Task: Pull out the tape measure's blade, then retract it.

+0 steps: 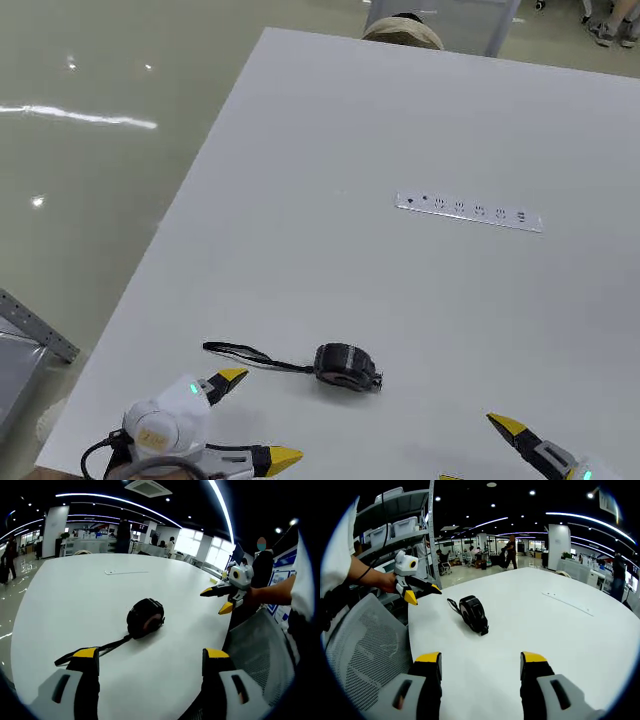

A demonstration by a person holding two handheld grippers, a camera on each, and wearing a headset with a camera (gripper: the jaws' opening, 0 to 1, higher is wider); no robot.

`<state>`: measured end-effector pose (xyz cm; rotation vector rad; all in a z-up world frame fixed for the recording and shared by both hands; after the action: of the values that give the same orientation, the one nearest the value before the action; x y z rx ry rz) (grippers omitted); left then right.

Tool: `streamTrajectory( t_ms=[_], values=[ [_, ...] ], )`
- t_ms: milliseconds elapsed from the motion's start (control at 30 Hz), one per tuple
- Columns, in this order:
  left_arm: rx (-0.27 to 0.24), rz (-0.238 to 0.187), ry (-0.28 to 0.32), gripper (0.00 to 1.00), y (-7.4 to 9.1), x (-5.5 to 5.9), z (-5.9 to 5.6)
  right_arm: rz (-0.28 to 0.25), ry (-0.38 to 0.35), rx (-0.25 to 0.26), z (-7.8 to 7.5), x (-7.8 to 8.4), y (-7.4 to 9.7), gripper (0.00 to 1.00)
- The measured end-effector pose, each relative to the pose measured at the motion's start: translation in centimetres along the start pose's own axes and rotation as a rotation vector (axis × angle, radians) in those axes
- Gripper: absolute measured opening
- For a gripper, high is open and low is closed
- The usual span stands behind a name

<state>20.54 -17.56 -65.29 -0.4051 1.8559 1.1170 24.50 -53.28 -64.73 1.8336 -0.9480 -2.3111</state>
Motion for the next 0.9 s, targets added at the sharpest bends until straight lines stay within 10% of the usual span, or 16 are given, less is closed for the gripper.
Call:
streamTrajectory(
  t_ms=[900],
  values=[
    [0.104, 0.028, -0.074, 0.82, -2.7, -1.0, 1.9, -0.027, -0.013, -0.062, -2.1, -0.7, -2.2, 0.63]
  ],
)
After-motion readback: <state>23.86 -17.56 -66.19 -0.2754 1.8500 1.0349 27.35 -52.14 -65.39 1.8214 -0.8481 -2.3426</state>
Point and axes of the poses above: the centre of the closed fingertips' face, and the gripper's own axes: y roughly backward along the fingers, z roughly to its left, x roughly out of its underside, the point moved 9 cm from there along y, roughly backward along the fingers, and after that the axes turned 6 degrees about -x, right-handed, at the moved point
